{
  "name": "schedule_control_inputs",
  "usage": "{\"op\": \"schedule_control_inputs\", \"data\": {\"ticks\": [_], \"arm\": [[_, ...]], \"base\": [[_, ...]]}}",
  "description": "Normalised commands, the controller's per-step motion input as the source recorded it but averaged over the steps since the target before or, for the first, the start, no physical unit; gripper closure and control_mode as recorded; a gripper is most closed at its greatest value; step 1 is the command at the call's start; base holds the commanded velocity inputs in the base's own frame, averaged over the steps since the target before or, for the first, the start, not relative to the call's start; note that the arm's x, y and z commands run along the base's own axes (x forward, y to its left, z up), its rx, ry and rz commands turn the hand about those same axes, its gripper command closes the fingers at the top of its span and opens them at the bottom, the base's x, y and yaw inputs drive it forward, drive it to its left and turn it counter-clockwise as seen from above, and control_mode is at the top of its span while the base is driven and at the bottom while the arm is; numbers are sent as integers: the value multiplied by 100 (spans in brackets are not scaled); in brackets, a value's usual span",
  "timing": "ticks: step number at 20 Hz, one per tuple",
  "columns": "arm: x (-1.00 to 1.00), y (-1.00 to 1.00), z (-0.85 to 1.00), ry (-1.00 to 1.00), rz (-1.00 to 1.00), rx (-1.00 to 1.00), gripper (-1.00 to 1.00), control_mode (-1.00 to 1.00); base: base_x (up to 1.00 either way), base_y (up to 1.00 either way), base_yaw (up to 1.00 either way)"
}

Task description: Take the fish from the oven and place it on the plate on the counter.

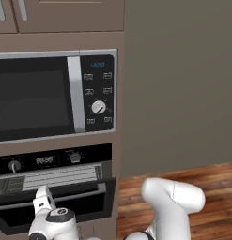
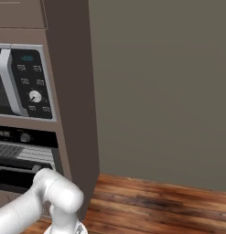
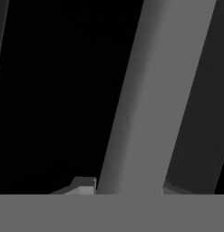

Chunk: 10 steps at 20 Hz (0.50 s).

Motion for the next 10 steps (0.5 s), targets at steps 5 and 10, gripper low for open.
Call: {"op": "schedule_control_inputs", "data": {"ticks": [5, 10], "arm": [[-91, 0, -69, 13, 0, 3, 100, -100], [-72, 0, -85, 16, 0, 0, 100, -100]], "base": [[0, 0, 0], [0, 0, 0]]}}
